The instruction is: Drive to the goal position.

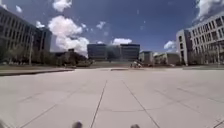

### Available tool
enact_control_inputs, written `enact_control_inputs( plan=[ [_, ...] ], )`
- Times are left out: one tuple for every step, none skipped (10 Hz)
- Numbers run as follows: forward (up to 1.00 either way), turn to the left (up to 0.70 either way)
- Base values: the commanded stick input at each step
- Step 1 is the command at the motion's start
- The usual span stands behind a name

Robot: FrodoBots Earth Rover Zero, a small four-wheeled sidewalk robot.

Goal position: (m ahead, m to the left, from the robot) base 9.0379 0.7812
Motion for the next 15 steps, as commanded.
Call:
enact_control_inputs(
  plan=[
    [0.7, 0.0],
    [0.7, 0.0],
    [0.7, 0.0],
    [0.7, 0.0],
    [0.7, 0.0],
    [0.7, 0.0],
    [0.7, 0.0],
    [0.7, 0.0],
    [0.7, 0.0],
    [0.7, 0.0],
    [0.7, 0.0],
    [0.7, 0.0],
    [0.7, 0.0],
    [0.7, 0.0],
    [0.7, 0.0]
  ],
)
